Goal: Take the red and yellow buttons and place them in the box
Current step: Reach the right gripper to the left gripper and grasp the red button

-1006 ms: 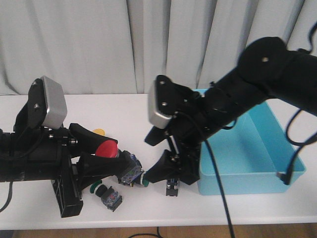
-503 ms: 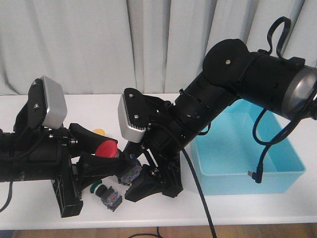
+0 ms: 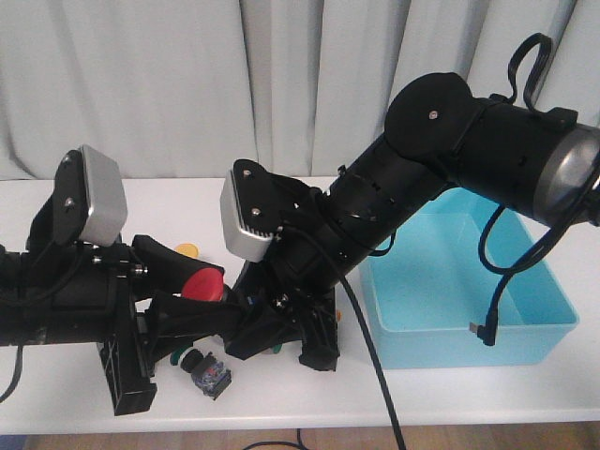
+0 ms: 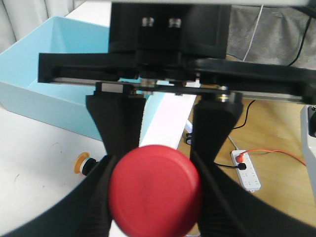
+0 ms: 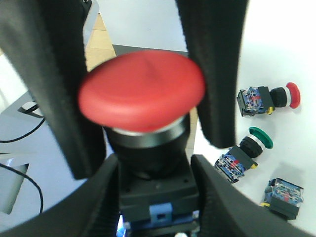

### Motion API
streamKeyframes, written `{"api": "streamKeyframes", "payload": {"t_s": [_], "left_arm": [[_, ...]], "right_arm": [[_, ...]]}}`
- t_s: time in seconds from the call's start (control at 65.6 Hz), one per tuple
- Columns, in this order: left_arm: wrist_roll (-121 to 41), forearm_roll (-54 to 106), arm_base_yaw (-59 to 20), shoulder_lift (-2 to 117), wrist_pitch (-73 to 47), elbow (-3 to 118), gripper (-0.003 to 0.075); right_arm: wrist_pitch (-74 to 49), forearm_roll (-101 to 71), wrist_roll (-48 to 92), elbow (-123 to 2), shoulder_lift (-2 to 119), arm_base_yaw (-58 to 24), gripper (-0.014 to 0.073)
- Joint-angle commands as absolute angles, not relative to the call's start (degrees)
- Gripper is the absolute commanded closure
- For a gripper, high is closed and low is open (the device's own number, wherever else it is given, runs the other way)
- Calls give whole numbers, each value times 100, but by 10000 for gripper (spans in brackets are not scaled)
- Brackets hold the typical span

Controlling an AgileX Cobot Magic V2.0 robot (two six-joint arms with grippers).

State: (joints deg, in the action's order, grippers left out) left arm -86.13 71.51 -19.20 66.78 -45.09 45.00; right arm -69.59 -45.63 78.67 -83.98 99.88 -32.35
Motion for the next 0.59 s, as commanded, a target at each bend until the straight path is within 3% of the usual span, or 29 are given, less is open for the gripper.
{"api": "streamKeyframes", "payload": {"t_s": [0.0,0.579], "left_arm": [[-8617,7550,-1941,6593,-4465,4664,554],[-8617,7550,-1941,6593,-4487,4664,554]], "right_arm": [[-7026,-4873,7902,-8578,9756,-3217,380],[-7026,-4873,7902,-8578,9756,-3217,400]]}}
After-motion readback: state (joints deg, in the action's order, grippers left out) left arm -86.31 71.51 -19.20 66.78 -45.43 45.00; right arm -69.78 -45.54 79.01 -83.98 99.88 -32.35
